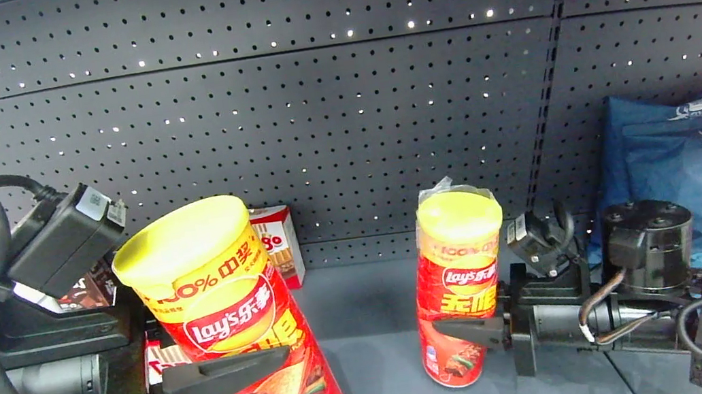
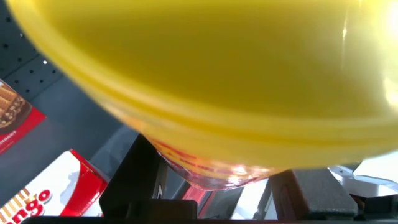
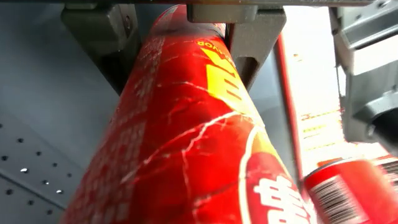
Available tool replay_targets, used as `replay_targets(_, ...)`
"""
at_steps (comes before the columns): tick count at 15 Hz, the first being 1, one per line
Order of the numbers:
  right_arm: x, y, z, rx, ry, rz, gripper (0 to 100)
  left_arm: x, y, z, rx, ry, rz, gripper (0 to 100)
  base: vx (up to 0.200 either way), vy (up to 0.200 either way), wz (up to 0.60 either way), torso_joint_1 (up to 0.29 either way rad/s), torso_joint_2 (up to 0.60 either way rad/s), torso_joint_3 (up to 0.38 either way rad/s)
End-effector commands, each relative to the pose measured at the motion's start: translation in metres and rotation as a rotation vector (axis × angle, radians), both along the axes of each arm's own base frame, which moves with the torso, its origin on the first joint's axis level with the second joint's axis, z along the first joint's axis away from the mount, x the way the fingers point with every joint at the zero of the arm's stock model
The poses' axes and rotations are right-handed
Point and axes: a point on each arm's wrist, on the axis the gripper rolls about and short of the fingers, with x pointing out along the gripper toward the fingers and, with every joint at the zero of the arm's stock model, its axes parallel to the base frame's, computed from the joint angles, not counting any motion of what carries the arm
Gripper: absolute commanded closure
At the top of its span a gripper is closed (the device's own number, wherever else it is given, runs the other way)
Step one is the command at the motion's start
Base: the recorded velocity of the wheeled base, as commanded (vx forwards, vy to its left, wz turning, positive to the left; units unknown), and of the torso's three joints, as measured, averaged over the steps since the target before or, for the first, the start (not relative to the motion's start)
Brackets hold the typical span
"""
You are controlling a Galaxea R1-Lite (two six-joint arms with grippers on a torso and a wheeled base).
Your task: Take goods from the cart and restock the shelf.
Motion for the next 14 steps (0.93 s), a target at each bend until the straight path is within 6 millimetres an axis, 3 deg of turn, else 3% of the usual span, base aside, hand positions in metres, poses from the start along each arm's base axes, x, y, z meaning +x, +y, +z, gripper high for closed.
replay_targets(1, -0.011, -0.002, 0.003, 0.004, -0.006, 0.016, 100, 0.0, 0.0, 0.0, -0.001, -0.001, 0.001, 100, 0.0, 0.0, 0.0, 0.0, 0.0, 0.0)
replay_targets(6, -0.022, -0.004, -0.005, -0.004, 0.005, 0.032, 100, 0.0, 0.0, -0.001, 0.003, 0.006, 0.001, 100, 0.0, 0.0, 0.0, 0.0, 0.0, 0.0)
replay_targets(14, -0.018, 0.002, -0.013, -0.02, 0.025, 0.043, 100, 0.001, 0.0, 0.002, -0.002, -0.005, 0.001, 100, 0.0, 0.0, 0.0, 0.0, 0.0, 0.0)
